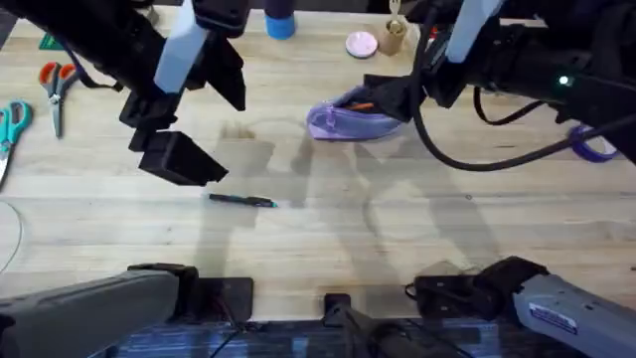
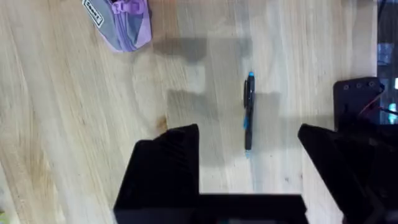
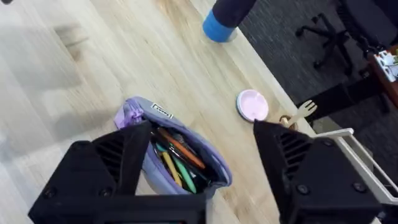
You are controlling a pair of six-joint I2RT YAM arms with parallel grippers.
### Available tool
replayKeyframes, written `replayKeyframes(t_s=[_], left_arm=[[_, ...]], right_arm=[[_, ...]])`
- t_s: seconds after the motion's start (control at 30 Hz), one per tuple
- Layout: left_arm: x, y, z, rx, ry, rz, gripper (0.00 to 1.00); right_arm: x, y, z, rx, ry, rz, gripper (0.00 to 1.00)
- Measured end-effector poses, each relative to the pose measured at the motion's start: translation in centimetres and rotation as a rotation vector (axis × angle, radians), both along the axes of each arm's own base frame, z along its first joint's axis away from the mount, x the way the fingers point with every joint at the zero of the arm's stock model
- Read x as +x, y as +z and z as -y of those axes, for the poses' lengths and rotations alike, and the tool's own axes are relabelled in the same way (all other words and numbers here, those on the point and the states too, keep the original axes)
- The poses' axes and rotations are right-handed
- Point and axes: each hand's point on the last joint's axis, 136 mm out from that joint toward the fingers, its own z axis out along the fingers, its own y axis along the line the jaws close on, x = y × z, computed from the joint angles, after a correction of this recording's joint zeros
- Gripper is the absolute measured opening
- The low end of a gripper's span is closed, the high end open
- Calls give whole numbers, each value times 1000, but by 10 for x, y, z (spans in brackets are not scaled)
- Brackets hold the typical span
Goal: Unzip the bag, pick up the pens from the table one at a time and place them inside, then zip the bag closed.
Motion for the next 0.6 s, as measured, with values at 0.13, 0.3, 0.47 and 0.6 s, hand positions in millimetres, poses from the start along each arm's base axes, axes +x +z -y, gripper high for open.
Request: replayKeyframes(t_s=[0.13,0.3,0.47,0.6], left_arm=[[0,0,0,3,14,-5,995],[1,-4,-9,64,100,-35,995],[0,-8,-13,132,132,-50,995],[-3,-10,-9,177,120,-52,995]], right_arm=[[0,0,0,0,0,0,996],[0,0,0,0,0,0,996],[0,0,0,0,0,0,995],[0,0,0,0,0,0,996]])
